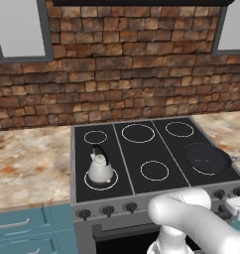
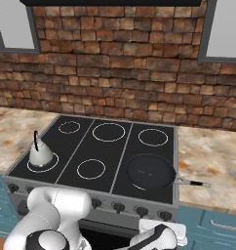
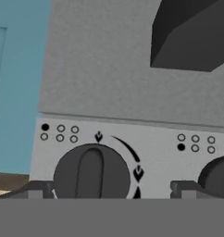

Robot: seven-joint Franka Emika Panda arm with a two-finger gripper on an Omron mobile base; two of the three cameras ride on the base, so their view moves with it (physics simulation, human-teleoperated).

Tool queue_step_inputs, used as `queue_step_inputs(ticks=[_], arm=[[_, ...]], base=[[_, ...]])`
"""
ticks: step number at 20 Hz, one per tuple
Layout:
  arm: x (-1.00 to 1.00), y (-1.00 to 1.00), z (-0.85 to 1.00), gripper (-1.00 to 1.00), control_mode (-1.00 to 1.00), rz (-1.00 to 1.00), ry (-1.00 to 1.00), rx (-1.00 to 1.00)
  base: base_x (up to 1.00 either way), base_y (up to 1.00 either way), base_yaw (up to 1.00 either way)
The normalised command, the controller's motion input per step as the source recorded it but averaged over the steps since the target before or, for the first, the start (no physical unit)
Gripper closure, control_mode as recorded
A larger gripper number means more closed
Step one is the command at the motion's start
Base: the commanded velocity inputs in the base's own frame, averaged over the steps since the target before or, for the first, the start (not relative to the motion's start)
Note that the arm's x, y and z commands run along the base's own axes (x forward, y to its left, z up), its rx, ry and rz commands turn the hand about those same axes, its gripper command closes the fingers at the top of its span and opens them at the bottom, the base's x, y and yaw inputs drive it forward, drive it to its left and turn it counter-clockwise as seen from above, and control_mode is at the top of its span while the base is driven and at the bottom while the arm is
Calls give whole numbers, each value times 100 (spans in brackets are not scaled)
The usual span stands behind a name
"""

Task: Pick the pan from the cabinet and place it on the stove. Then turn on the stove burner for the pan.

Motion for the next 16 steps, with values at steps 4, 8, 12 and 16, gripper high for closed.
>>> queue_step_inputs(ticks=[4,8,12,16], arm=[[6,-9,-3,-100,-100,0,-1,3],[11,0,-14,-100,-100,0,0,0],[17,2,-14,100,-100,0,0,0],[9,0,-1,100,-100,0,0,0]], base=[[0,0,0],[0,0,0],[0,0,0],[0,0,0]])
